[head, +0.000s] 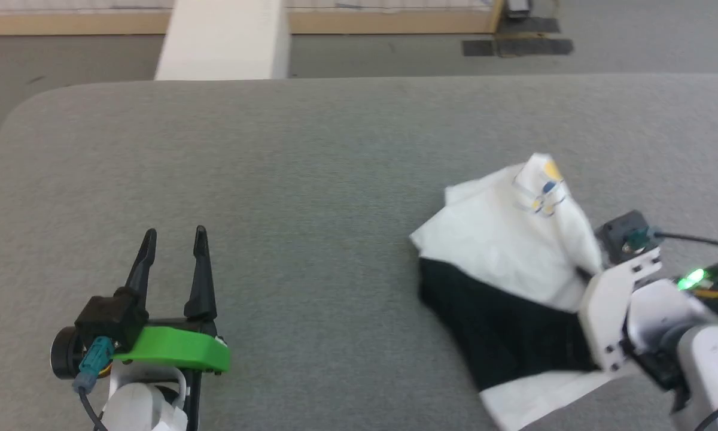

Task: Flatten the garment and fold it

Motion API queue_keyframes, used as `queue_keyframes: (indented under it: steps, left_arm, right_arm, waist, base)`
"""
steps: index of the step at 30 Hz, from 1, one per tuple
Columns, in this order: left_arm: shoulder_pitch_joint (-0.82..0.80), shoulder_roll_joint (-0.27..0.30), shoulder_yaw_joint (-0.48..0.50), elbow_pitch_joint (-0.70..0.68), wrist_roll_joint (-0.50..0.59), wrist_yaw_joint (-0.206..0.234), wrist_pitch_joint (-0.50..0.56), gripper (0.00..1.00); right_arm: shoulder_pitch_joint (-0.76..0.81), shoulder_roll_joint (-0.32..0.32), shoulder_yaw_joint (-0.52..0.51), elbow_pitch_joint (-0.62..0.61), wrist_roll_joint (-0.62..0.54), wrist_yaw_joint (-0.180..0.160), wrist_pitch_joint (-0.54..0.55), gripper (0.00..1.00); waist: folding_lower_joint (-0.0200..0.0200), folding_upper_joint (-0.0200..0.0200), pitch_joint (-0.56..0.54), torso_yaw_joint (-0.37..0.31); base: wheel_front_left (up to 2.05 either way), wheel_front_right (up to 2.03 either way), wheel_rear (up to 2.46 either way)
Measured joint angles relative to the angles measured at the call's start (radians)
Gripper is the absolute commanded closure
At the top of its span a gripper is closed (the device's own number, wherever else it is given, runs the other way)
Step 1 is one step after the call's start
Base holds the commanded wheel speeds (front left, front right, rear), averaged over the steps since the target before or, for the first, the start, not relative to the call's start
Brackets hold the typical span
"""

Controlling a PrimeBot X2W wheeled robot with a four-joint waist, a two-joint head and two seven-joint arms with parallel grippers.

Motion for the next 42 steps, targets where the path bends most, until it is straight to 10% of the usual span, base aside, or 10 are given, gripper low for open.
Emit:
queue_keyframes:
  steps: [10, 27, 28, 29, 30, 42]
  left_arm:
    - [-0.063, 0.007, -0.018, -0.06, 0.037, 0.0, 0.0, 0.0]
    - [-0.2, 0.067, -0.068, -0.078, 0.074, 0.0, 0.011, 0.0]
    - [-0.2, 0.068, -0.068, -0.081, 0.074, 0.0, 0.011, 0.0]
    - [-0.2, 0.07, -0.069, -0.08, 0.074, 0.0, 0.011, 0.0]
    - [-0.2, 0.071, -0.068, -0.078, 0.074, 0.0, 0.01, 0.0]
    - [-0.147, 0.048, -0.07, -0.023, 0.047, 0.014, 0.006, 0.0]
  right_arm:
    - [-0.194, -0.191, 0.004, 0.166, -0.067, 0.0, -0.128, 1.0]
    - [-0.462, -0.186, -0.367, 0.626, -0.291, 0.001, -0.441, 1.0]
    - [-0.475, -0.18, -0.385, 0.64, -0.302, 0.001, -0.458, 0.96]
    - [-0.489, -0.172, -0.405, 0.654, -0.318, 0.001, -0.48, 0.63]
    - [-0.501, -0.165, -0.424, 0.67, -0.331, 0.001, -0.499, 0.05]
    - [-0.511, -0.101, -0.438, 0.708, -0.327, 0.0, -0.69, 0.0]
  waist:
    - [0.0, 0.0, 0.055, -0.156]
    - [0.0002, 0.0, 0.294, -0.3]
    - [0.0002, 0.0, 0.304, -0.301]
    - [0.0002, 0.0, 0.314, -0.301]
    - [0.0002, 0.0, 0.322, -0.3]
    - [0.0001, 0.0, 0.238, -0.266]
  base:
    - [0.0, 0.0, 0.0]
    - [0.0, 0.0, 0.0]
    - [0.0, 0.0, 0.0]
    - [0.0, 0.0, 0.0]
    - [0.0, 0.0, 0.0]
    - [0.0, 0.0, 0.0]
